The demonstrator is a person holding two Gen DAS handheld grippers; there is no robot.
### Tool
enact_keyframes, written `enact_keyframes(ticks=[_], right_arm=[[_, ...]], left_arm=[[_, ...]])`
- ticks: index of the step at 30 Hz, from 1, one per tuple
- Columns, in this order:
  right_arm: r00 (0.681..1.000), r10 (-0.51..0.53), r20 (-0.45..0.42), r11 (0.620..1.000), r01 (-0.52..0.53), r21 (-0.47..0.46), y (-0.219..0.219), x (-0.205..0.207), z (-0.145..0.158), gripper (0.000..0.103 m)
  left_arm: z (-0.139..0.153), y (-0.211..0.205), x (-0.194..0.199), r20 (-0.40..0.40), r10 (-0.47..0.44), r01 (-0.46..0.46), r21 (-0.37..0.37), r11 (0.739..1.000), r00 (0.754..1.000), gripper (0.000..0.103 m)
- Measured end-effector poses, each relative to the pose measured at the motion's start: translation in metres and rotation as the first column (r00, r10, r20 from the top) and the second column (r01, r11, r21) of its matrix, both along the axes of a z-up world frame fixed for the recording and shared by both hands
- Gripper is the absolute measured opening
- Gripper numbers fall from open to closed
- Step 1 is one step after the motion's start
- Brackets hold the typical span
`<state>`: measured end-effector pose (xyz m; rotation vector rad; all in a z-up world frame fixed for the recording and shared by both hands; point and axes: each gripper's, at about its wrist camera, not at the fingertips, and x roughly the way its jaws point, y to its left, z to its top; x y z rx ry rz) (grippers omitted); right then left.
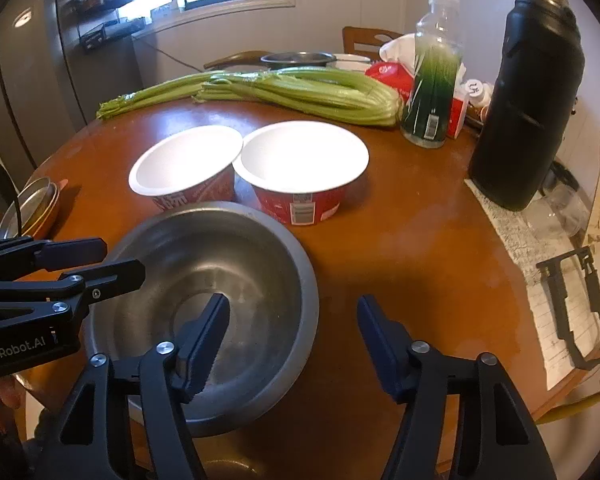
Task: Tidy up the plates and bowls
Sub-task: 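Grasp the rim of the steel mixing bowl with the left gripper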
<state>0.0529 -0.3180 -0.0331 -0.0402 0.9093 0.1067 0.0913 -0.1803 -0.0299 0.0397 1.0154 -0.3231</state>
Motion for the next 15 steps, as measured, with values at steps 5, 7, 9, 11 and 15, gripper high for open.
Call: enact_keyframes(ticks=[5,7,9,11,15], right_arm=[[1.000,0.022,-0.004,1.000,-0.022,0.009,0.002,0.002,-0.003,0.056],[0.999,0.037,-0.003,0.999,-0.037,0.015,0.004,0.002,-0.002,0.056],[0.999,0.049,-0.007,0.999,-0.049,0.018,0.007,0.003,-0.003,0.050],[0.999,0.048,-0.008,0.999,-0.048,0.016,0.008,0.003,-0.003,0.050],[0.998,0.057,-0.010,0.998,-0.057,0.014,0.011,0.003,-0.002,0.049]], left_arm=[[-0.005,-0.004,0.002,-0.010,-0.007,0.007,-0.004,1.000,1.000,0.051],[-0.007,-0.004,0.003,-0.018,-0.009,0.008,-0.011,1.000,1.000,0.050],[-0.007,-0.003,0.004,-0.019,-0.009,0.009,-0.017,1.000,1.000,0.050],[-0.008,-0.001,0.004,-0.022,-0.009,0.008,-0.030,1.000,1.000,0.050],[-0.008,0.001,0.004,-0.025,-0.014,0.013,-0.051,0.999,1.000,0.049]])
